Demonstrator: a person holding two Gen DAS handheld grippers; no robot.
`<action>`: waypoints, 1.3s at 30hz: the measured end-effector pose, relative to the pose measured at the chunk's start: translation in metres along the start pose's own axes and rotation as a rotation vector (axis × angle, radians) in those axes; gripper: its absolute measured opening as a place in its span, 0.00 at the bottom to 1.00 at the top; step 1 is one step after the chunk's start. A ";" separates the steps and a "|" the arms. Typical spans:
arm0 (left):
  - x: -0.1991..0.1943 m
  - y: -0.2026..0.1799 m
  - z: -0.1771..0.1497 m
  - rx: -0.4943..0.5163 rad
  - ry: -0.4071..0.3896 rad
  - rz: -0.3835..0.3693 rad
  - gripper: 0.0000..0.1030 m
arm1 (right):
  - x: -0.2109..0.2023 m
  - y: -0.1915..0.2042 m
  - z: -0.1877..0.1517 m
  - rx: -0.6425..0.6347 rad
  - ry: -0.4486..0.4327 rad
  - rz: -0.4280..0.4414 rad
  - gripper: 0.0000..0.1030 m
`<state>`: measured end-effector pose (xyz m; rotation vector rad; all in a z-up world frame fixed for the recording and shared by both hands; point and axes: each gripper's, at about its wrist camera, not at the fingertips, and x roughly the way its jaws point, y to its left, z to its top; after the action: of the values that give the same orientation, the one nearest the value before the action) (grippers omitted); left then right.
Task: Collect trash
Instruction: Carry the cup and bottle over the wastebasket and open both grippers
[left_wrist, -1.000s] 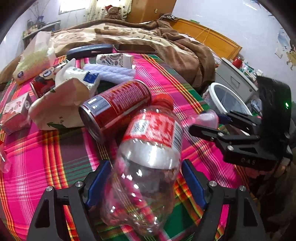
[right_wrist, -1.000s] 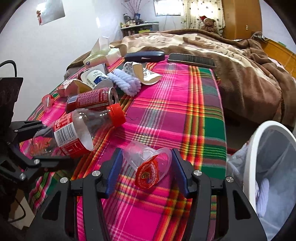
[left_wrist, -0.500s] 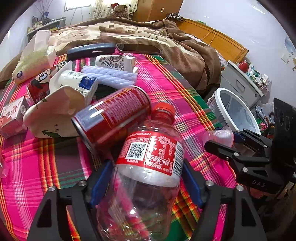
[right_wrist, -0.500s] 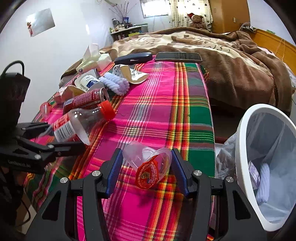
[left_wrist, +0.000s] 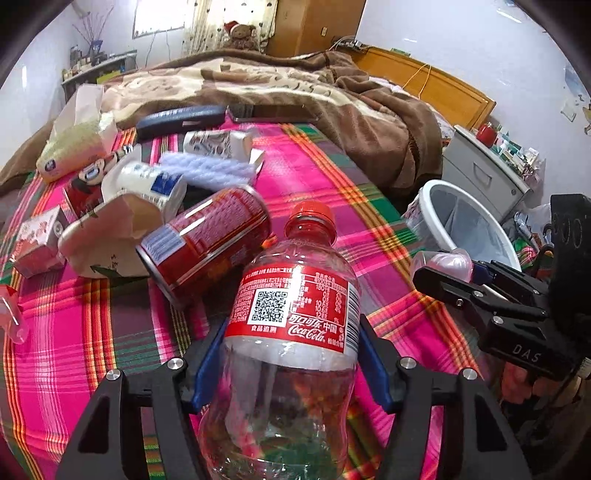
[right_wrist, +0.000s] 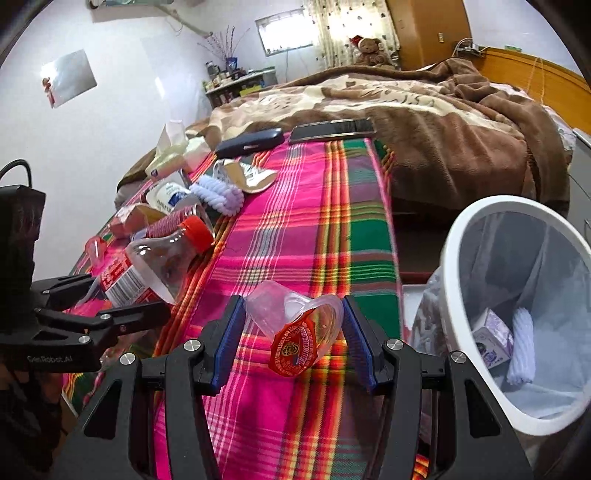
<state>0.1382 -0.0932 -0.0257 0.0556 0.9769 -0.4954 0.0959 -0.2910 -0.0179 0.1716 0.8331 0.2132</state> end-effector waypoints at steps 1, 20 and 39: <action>-0.004 -0.004 0.001 0.000 -0.016 0.005 0.64 | -0.003 0.000 0.000 0.004 -0.008 -0.004 0.53; -0.017 -0.088 0.030 0.088 -0.119 -0.055 0.64 | -0.068 -0.054 0.005 0.119 -0.169 -0.155 0.53; 0.039 -0.185 0.071 0.168 -0.076 -0.183 0.64 | -0.078 -0.125 -0.002 0.229 -0.158 -0.367 0.53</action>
<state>0.1322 -0.2909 0.0155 0.0985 0.8686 -0.7429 0.0582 -0.4316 0.0069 0.2429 0.7153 -0.2390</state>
